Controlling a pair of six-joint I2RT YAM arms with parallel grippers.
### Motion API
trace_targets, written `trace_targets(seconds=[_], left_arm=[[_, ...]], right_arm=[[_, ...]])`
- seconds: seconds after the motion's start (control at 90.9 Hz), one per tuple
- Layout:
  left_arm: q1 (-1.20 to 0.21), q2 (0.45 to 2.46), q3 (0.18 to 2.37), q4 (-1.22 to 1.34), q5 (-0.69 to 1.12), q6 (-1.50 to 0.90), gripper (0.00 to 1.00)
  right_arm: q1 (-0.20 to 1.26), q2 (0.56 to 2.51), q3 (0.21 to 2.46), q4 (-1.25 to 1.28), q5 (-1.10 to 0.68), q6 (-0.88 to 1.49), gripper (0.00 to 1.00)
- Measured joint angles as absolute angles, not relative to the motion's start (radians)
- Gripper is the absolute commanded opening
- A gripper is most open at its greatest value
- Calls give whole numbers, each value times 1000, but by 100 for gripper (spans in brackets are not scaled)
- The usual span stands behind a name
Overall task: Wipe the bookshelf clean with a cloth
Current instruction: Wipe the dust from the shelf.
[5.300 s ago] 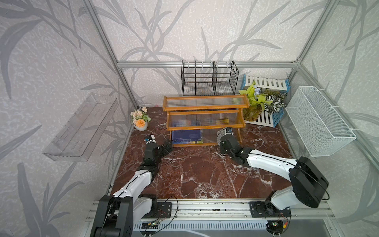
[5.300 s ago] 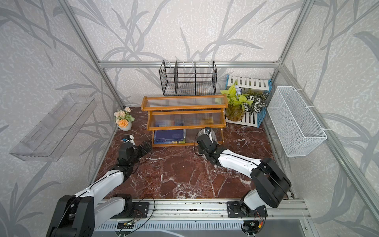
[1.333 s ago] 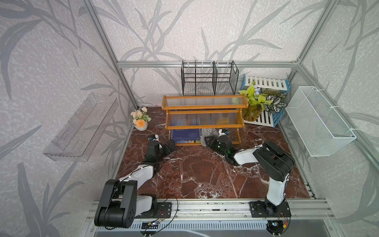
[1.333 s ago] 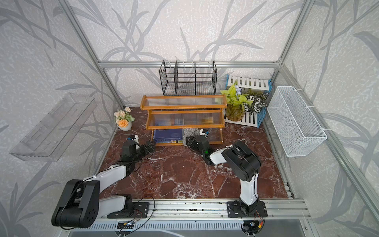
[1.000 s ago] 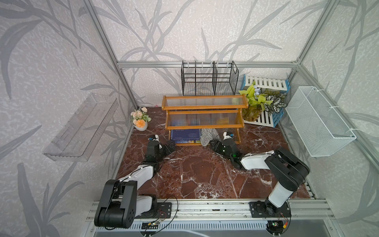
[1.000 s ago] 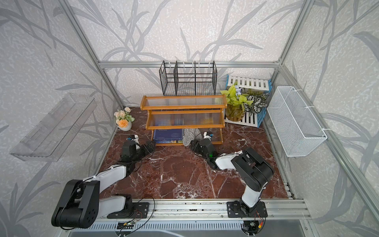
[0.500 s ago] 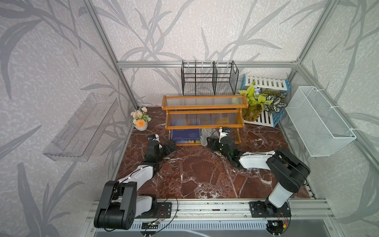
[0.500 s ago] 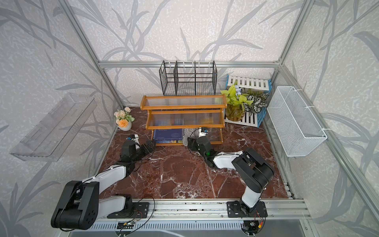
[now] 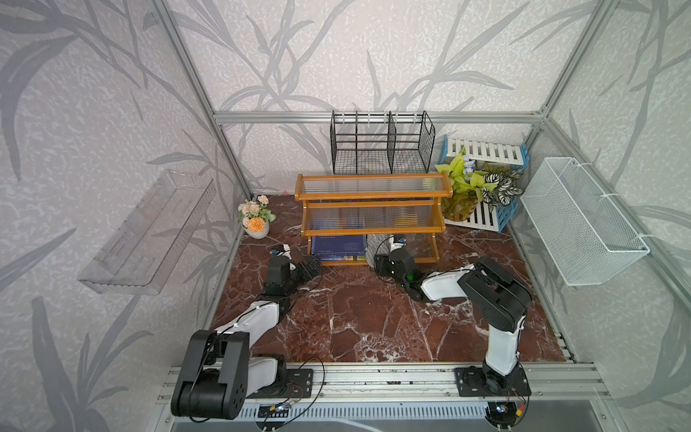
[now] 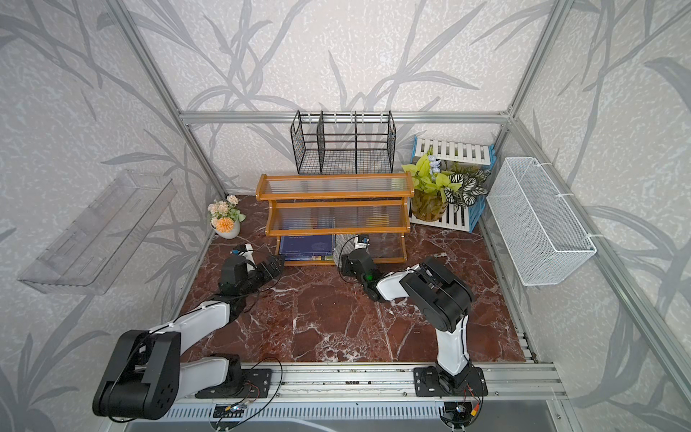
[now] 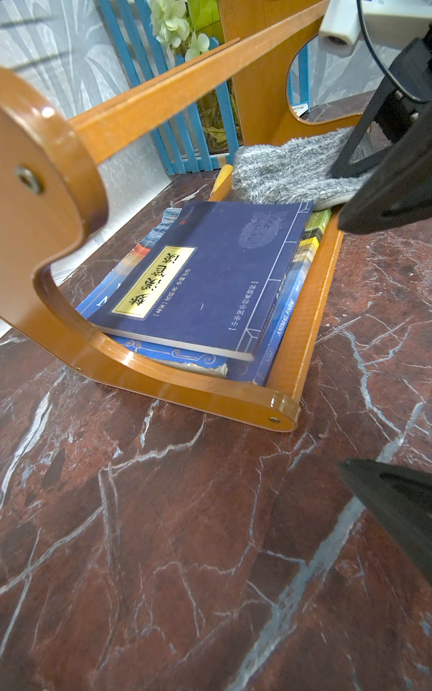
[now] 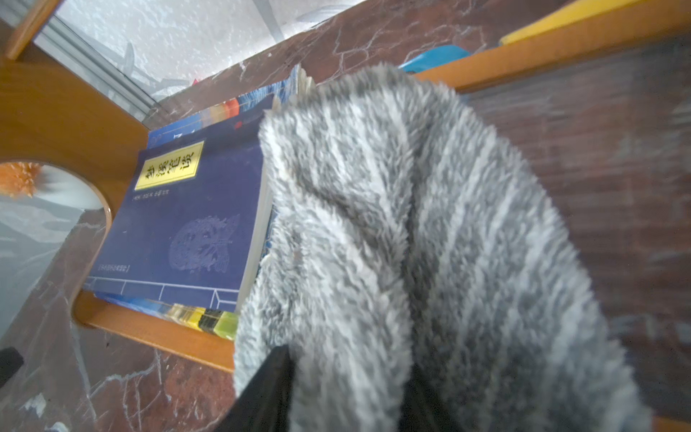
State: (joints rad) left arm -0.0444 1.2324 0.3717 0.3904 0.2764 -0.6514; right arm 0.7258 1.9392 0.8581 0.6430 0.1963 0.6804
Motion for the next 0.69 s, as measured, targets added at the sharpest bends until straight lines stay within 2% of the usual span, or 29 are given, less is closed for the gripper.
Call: trace_targets(seconds=[0.077,0.308,0.517,0.693], left_arm=[[-44,1232,372,390,277,-651,98],[-44,1221,372,390,276,-651,98],[-44,1219,372,389,276,-651,98],[-44,1219,372,389,274,-651,98]], right_arm=[[726,1958,878,642,191,690,19],[726,1970,887,639,202,710,0],[714,1924,842,614,275,711,0],[630,1843,742,606,312,735,0]])
